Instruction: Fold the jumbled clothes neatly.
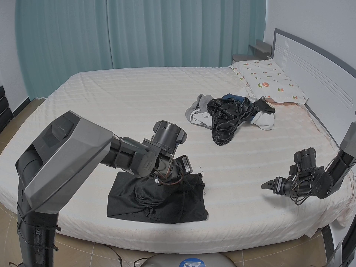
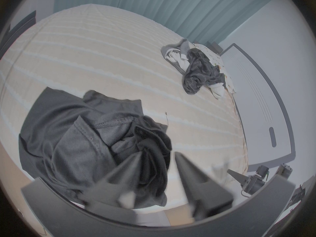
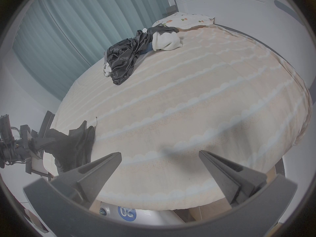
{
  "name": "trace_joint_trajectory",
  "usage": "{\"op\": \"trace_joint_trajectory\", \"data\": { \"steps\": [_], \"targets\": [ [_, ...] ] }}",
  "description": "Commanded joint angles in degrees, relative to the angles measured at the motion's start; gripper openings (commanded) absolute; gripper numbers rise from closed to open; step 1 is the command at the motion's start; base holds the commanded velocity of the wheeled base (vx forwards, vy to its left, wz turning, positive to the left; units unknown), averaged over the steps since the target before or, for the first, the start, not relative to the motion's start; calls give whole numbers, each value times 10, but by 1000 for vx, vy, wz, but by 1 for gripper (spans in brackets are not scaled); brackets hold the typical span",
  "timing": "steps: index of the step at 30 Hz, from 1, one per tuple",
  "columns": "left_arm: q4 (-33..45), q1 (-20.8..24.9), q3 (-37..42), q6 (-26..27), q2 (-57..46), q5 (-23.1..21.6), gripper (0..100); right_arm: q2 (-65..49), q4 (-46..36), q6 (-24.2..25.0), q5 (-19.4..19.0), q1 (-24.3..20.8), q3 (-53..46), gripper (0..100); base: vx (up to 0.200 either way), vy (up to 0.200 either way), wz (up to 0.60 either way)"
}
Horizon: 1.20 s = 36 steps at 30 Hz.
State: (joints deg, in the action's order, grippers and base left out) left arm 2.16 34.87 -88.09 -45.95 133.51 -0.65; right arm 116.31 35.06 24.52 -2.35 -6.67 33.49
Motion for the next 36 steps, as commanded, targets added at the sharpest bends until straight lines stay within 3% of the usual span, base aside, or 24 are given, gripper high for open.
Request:
{"op": "trace_joint_trajectory", "data": {
  "steps": [1,9,13,20,23,27,36],
  "targets": [
    [0,6,-2,-7,6,3,100,6,1,0,0,0,2,100,0,0,0],
    [-2,-19,57,-51,-51,-8,100,6,2,0,0,-2,2,100,0,0,0],
    [-48,-67,168,-52,-122,-50,100,4,25,3,1,-18,1,100,0,0,0],
    [-160,-159,311,-65,-164,-73,100,16,63,29,1,-84,33,100,0,0,0],
    [-195,-194,346,-106,-168,-110,100,16,67,33,-1,-110,40,100,0,0,0],
    [-271,-231,409,-117,-178,-141,100,16,66,33,-5,-138,73,100,0,200,0],
    [-337,-267,441,-127,-156,-154,100,66,66,33,-12,-201,133,100,0,200,0]
  ]
}}
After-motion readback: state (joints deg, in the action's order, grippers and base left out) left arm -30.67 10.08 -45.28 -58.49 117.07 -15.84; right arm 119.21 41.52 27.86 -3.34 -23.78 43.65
